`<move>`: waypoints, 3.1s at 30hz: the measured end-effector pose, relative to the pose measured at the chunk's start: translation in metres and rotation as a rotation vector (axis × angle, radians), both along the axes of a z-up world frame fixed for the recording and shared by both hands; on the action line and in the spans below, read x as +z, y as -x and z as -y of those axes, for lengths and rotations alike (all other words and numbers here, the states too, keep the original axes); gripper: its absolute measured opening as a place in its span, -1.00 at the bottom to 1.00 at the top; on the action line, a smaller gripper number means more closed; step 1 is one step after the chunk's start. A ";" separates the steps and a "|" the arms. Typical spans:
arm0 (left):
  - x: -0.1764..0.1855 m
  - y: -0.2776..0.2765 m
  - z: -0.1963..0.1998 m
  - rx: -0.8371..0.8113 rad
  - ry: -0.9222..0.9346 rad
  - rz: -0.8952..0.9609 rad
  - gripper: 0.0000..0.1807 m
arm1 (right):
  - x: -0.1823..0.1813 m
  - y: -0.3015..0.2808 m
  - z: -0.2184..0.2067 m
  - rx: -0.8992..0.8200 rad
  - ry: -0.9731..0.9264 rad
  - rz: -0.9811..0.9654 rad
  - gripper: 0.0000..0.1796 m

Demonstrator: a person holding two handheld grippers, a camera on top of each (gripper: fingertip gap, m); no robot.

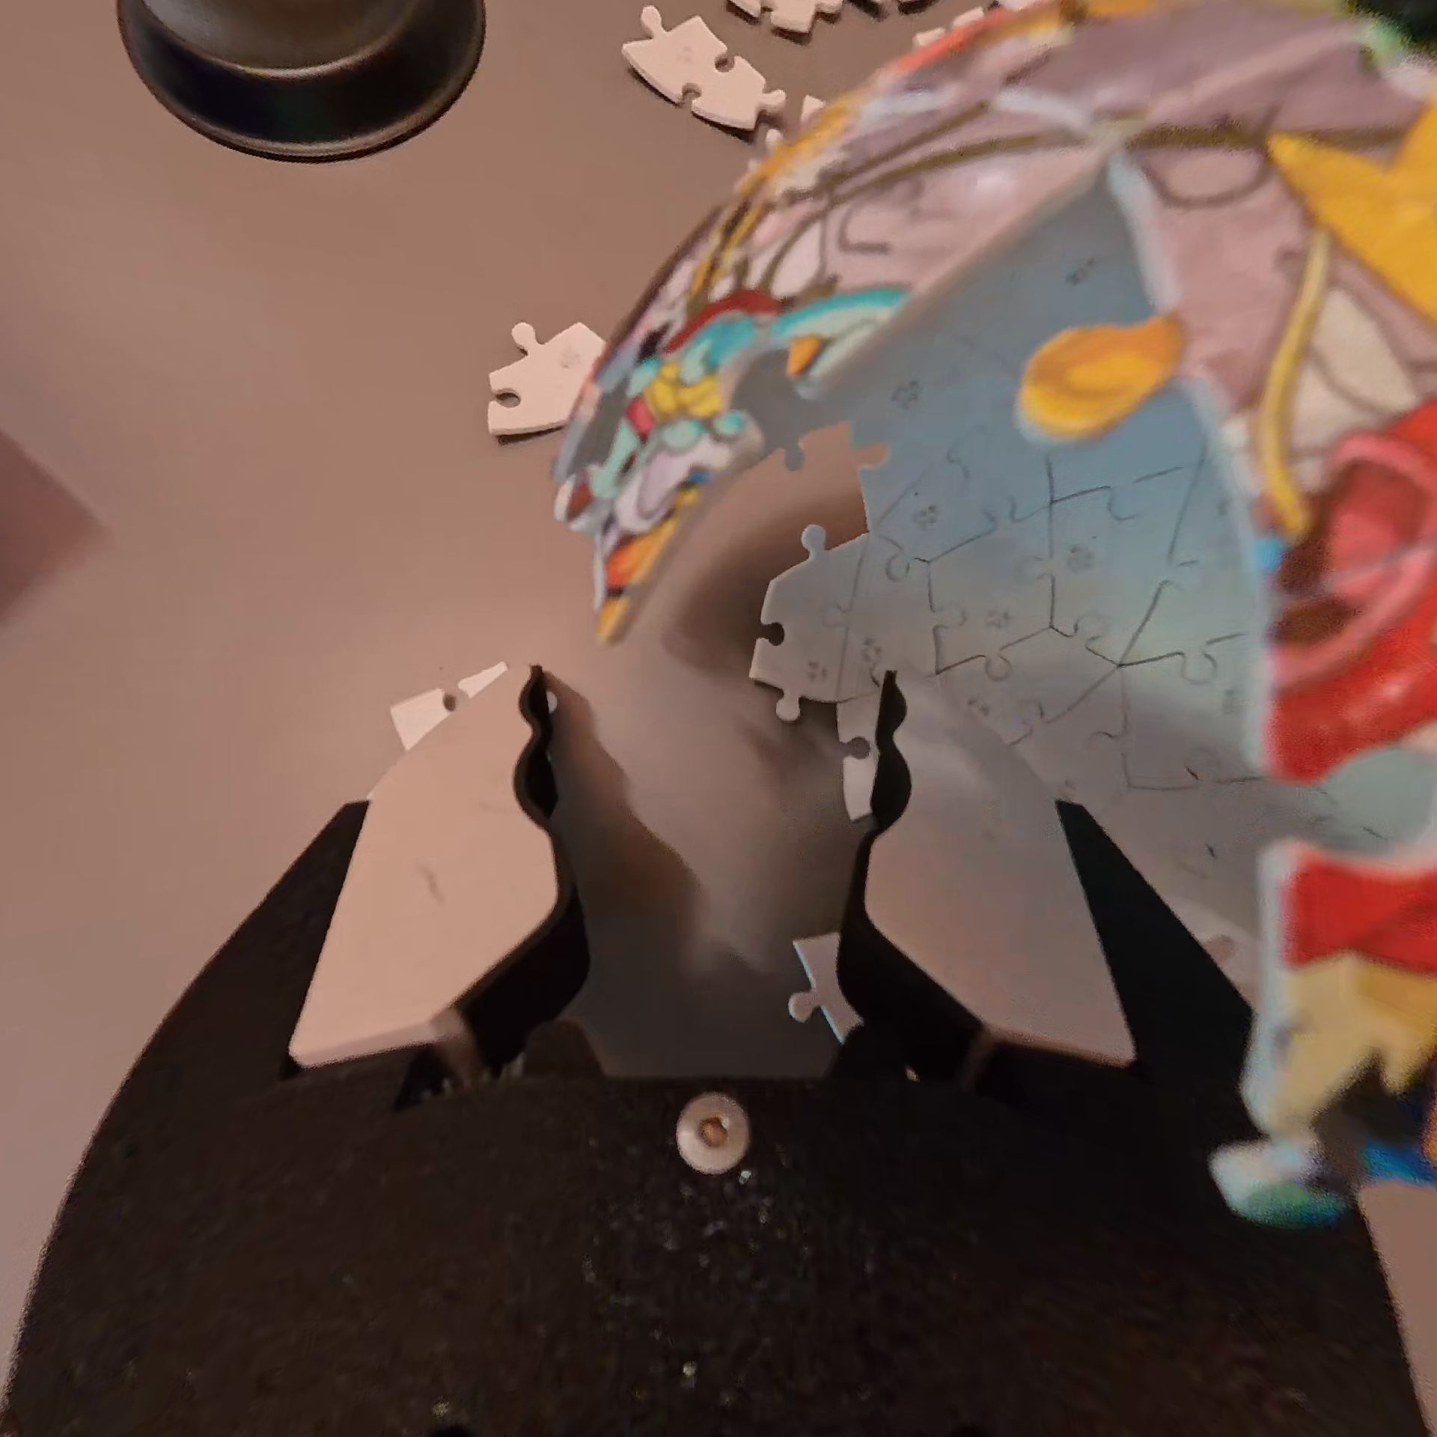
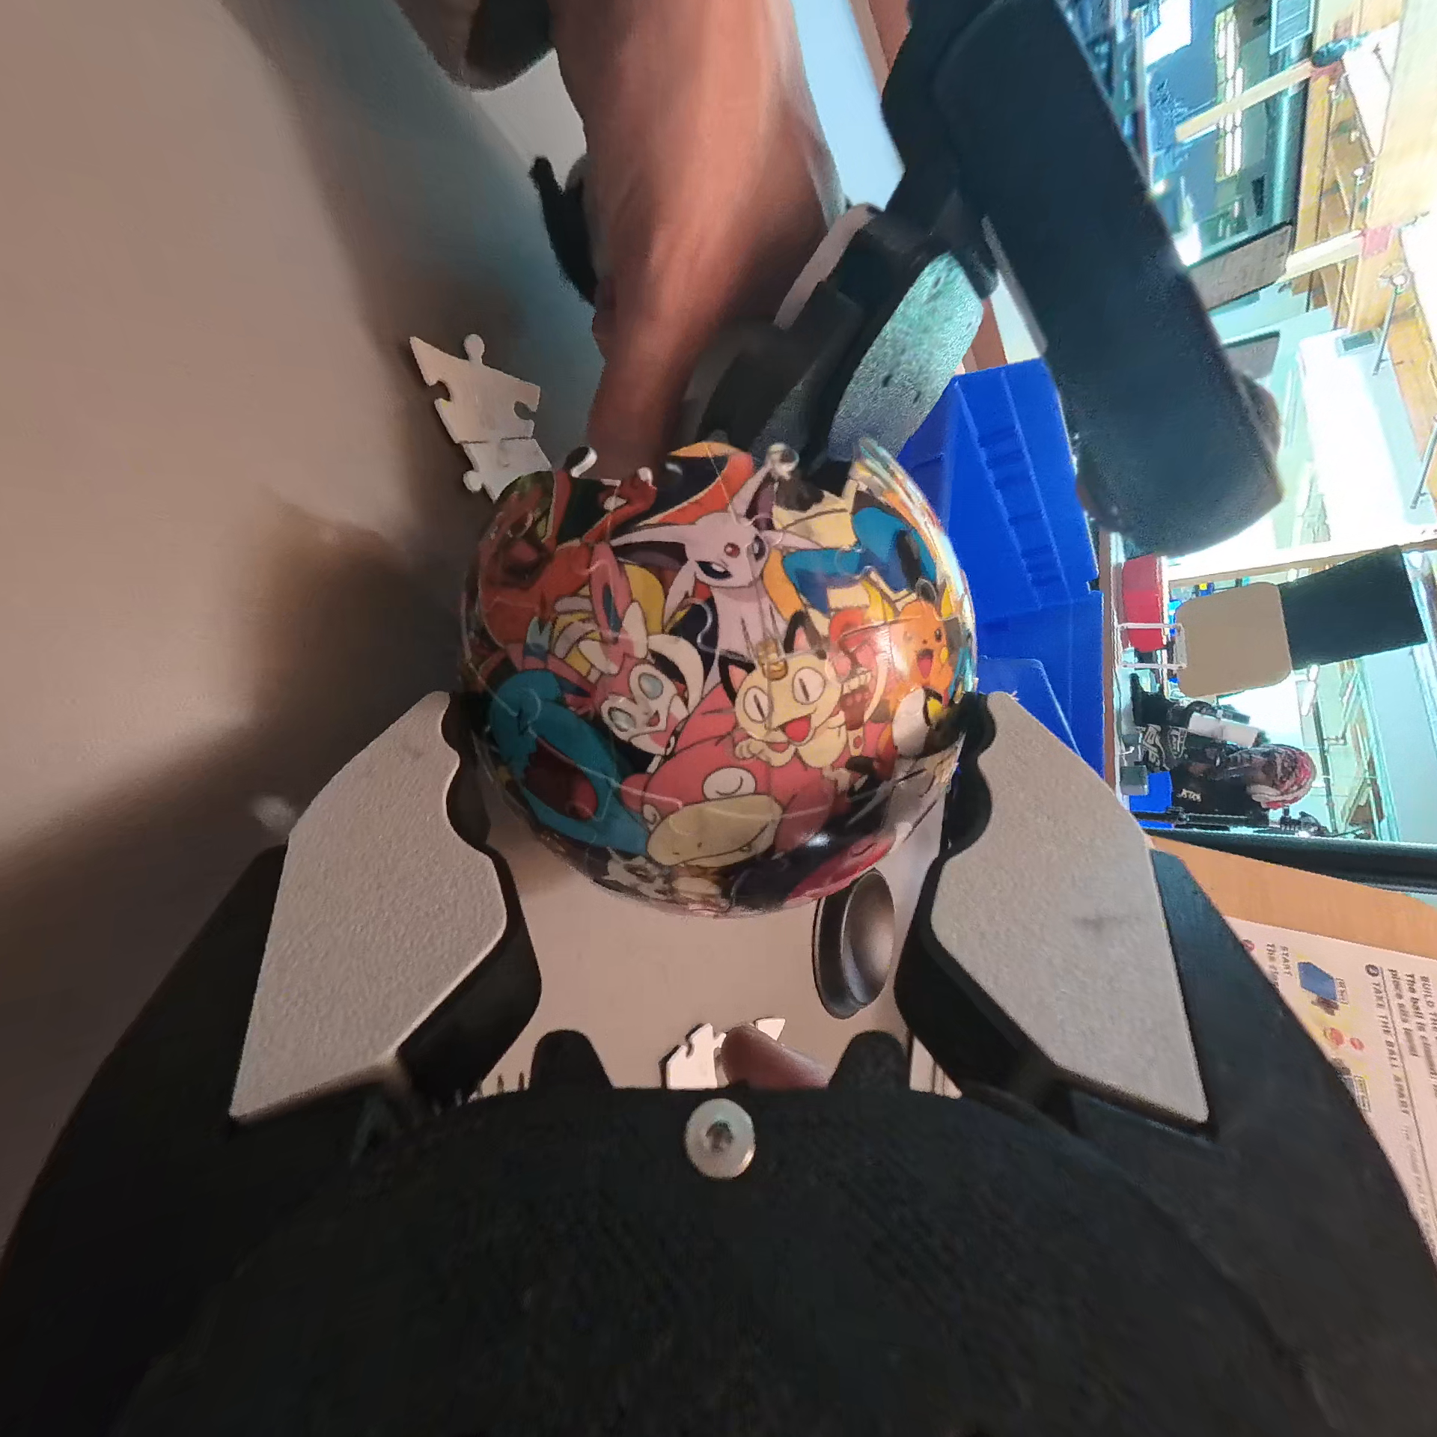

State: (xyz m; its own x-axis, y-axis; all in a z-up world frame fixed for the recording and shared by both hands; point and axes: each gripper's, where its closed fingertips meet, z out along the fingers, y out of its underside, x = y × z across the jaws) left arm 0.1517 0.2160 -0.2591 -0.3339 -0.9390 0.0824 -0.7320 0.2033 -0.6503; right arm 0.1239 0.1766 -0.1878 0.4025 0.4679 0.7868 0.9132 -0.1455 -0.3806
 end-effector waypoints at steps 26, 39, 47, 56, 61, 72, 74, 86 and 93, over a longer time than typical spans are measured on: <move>0.020 -0.009 -0.003 0.024 0.127 0.114 -0.12 | -0.002 -0.006 0.001 -0.059 -0.099 -0.058 0.35; 0.000 -0.005 -0.002 -0.015 -0.015 0.027 -0.02 | -0.002 -0.007 0.001 -0.065 -0.101 -0.056 0.35; -0.001 -0.002 -0.009 0.034 -0.122 0.014 0.06 | -0.001 -0.001 0.001 -0.067 -0.138 -0.072 0.34; 0.012 -0.004 -0.006 0.069 0.095 0.064 -0.02 | 0.000 -0.003 0.006 -0.089 -0.165 -0.084 0.34; 0.008 0.002 -0.014 0.076 0.040 0.026 0.01 | 0.000 -0.003 0.006 -0.091 -0.166 -0.086 0.34; 0.032 0.001 -0.016 0.098 0.054 0.104 -0.01 | -0.001 -0.007 0.011 -0.116 -0.169 -0.080 0.34; 0.043 0.000 -0.017 0.105 0.094 0.146 -0.02 | -0.003 -0.011 0.014 -0.133 -0.167 -0.087 0.35; 0.053 0.009 -0.027 0.115 0.070 0.151 -0.04 | -0.012 -0.014 0.027 -0.170 -0.157 -0.152 0.35; 0.056 0.026 -0.047 0.141 0.011 0.117 -0.11 | -0.008 -0.013 0.026 -0.167 -0.180 -0.169 0.33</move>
State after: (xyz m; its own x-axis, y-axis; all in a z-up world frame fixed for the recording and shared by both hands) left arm 0.1259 0.2635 -0.2026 -0.2071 -0.9764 0.0611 -0.6719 0.0965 -0.7344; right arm 0.1369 0.1507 -0.1962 0.5947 0.2431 0.7663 0.8037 -0.2044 -0.5588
